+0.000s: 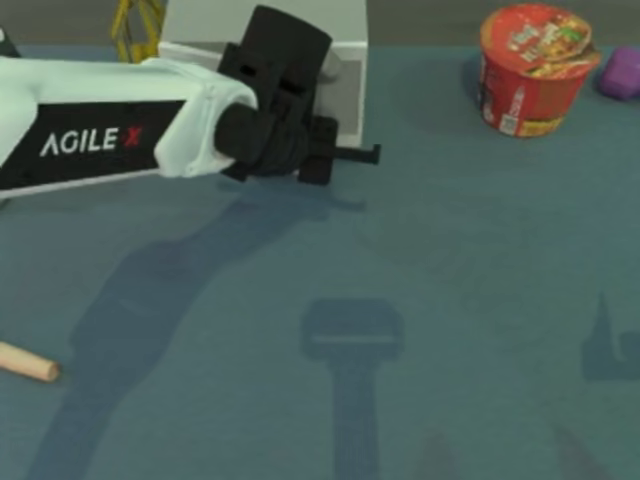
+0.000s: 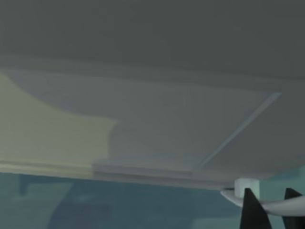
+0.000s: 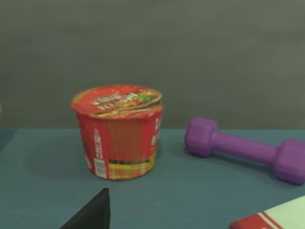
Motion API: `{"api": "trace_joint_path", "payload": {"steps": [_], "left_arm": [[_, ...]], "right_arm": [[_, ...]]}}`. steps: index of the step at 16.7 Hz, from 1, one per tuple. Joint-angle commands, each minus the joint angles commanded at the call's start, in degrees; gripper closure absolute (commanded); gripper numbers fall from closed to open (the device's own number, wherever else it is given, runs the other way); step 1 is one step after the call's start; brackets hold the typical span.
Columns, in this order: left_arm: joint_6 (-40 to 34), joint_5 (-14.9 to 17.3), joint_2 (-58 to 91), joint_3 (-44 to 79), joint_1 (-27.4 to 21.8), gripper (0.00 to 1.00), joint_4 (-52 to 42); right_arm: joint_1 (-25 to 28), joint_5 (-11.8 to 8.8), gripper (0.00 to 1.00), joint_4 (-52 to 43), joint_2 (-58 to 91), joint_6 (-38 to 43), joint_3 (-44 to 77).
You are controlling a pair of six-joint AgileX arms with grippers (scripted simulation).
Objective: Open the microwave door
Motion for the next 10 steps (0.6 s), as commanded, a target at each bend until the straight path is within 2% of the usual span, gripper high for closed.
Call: {"api": "trace_joint_path", "payload": {"steps": [10], "left_arm": [[1.4,0.8,-0.8,-1.3,0.6,1.0,0.7]], "right_arm": [[0.0,0.0,0.0,0.0,0.0,0.0,0.0]]}}
